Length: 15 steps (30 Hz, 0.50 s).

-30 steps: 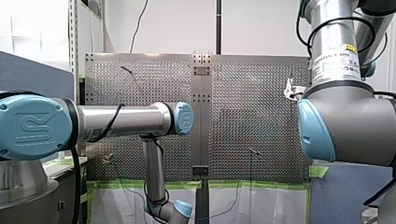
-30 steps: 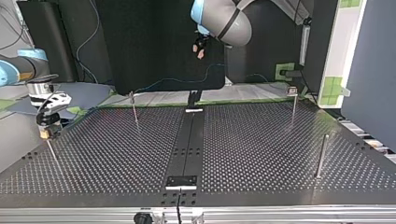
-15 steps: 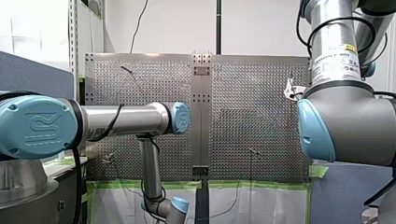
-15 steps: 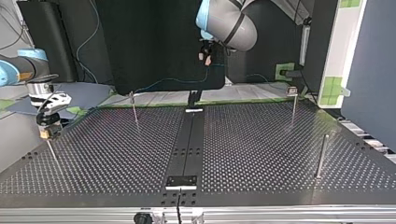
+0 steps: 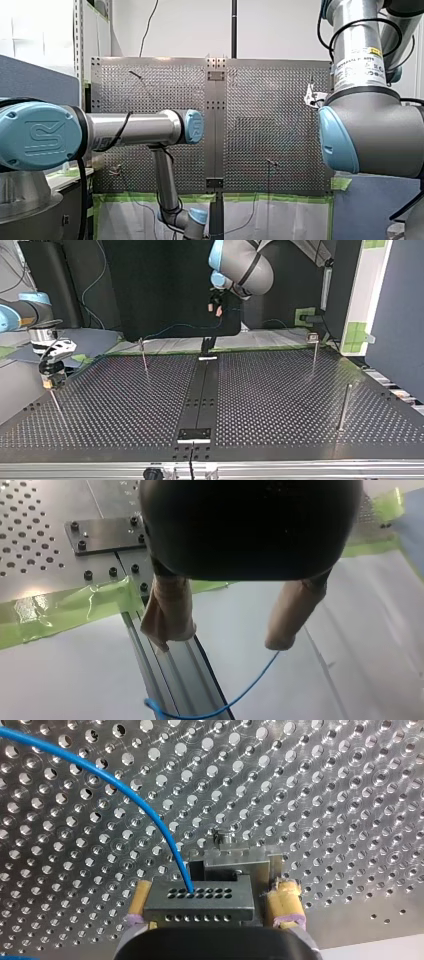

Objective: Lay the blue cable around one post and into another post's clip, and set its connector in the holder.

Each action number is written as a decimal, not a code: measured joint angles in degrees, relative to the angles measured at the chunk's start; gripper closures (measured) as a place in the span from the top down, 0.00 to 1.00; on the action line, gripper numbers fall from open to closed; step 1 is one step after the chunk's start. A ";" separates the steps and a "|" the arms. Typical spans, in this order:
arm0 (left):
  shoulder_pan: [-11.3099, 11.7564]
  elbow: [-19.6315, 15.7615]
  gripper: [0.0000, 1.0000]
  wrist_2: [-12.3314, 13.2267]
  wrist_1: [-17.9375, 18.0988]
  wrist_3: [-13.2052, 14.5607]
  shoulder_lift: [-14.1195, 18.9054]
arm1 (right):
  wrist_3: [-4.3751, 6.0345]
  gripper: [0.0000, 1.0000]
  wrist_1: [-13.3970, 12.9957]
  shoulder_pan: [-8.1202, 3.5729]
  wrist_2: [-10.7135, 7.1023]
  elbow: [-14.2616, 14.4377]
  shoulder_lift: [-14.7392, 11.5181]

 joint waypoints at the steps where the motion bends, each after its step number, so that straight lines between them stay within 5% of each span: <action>1: -0.04 0.52 0.99 -0.23 -0.54 -0.57 0.00 | 0.00 1.00 0.00 0.00 0.00 0.00 0.00; 15: 0.30 1.54 0.99 -5.99 -3.18 -6.92 -0.03 | 0.00 1.00 0.00 0.00 0.00 0.00 0.00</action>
